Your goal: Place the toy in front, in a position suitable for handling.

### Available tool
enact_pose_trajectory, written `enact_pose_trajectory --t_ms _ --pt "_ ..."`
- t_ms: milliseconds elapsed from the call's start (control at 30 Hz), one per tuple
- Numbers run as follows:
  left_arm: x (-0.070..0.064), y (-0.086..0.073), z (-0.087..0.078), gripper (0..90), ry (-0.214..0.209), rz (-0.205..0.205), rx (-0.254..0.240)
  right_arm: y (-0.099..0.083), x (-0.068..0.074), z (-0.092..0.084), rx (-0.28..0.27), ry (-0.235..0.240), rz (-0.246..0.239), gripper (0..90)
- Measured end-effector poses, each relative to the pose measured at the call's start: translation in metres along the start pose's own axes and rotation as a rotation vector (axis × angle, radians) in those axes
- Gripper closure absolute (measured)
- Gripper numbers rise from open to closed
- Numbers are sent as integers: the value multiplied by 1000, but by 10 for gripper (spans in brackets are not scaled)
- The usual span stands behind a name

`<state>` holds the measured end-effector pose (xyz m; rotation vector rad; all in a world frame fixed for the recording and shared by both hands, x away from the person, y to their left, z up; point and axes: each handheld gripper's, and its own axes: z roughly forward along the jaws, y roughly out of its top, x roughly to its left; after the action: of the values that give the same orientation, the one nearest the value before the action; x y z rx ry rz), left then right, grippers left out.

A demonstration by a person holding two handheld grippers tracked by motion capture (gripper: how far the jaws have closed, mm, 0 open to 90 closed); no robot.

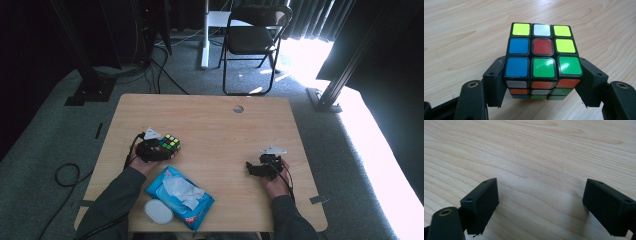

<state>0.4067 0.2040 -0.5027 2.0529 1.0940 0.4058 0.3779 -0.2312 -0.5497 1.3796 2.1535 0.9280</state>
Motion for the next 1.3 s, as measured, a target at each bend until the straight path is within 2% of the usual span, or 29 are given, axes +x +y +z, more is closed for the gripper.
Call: enact_pose_trajectory --t_ms 333,500,633,933,1100,1300 --pt "-6 8 6 341 -15 34 1 0 0 0 0 0 0 129" --pt "-11 13 13 341 -29 80 -6 0 0 0 0 0 0 129" --pt "-13 17 17 341 -43 101 -3 0 0 0 0 0 0 130" --pt "-17 23 27 341 -49 113 15 0 0 0 0 0 0 129" --pt "-18 25 29 341 -67 113 5 0 0 0 0 0 0 129" --pt "-22 29 36 341 -76 140 12 0 0 0 0 0 0 129"
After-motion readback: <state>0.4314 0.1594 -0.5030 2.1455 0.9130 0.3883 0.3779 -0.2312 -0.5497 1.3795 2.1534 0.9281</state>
